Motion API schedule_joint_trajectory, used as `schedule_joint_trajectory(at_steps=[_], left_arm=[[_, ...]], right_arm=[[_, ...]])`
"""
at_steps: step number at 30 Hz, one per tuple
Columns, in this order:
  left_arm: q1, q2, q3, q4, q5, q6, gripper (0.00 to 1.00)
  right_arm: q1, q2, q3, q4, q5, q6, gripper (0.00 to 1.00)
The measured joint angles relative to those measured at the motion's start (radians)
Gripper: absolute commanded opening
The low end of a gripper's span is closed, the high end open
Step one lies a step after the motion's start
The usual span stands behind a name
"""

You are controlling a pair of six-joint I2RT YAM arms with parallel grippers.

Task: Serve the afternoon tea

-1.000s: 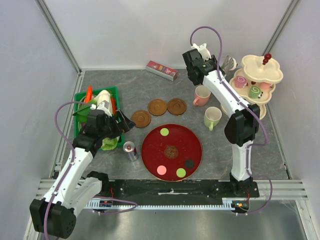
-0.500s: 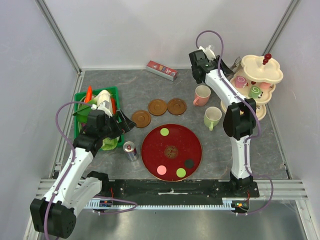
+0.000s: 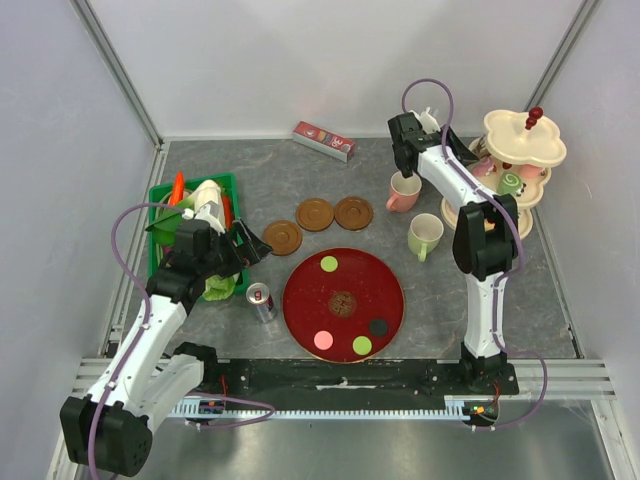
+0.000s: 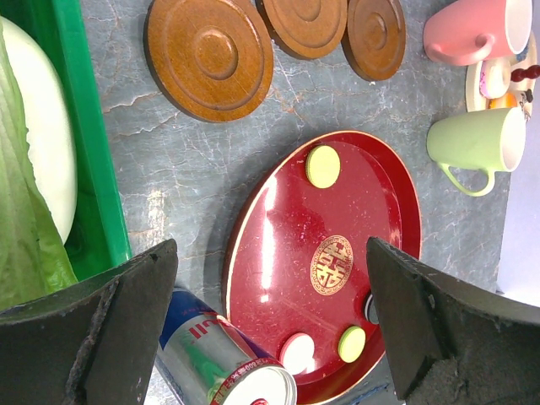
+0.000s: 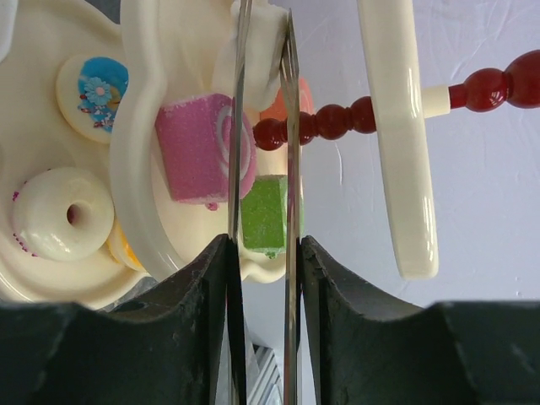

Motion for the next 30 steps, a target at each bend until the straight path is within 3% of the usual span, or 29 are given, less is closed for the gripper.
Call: schedule_joint_trajectory(at_steps=[11,30], left_arm=[[0.0,0.0,0.0,0.0,-0.001,0.0,0.98],[0.0,0.0,0.0,0.0,-0.002,0.0,0.98]], right_arm=[[0.0,-0.033,-0.004,-0.021,-0.005,0.012,0.52],[0.001,-0.065,0.031,-0.045,-0.099,0.053,0.51]])
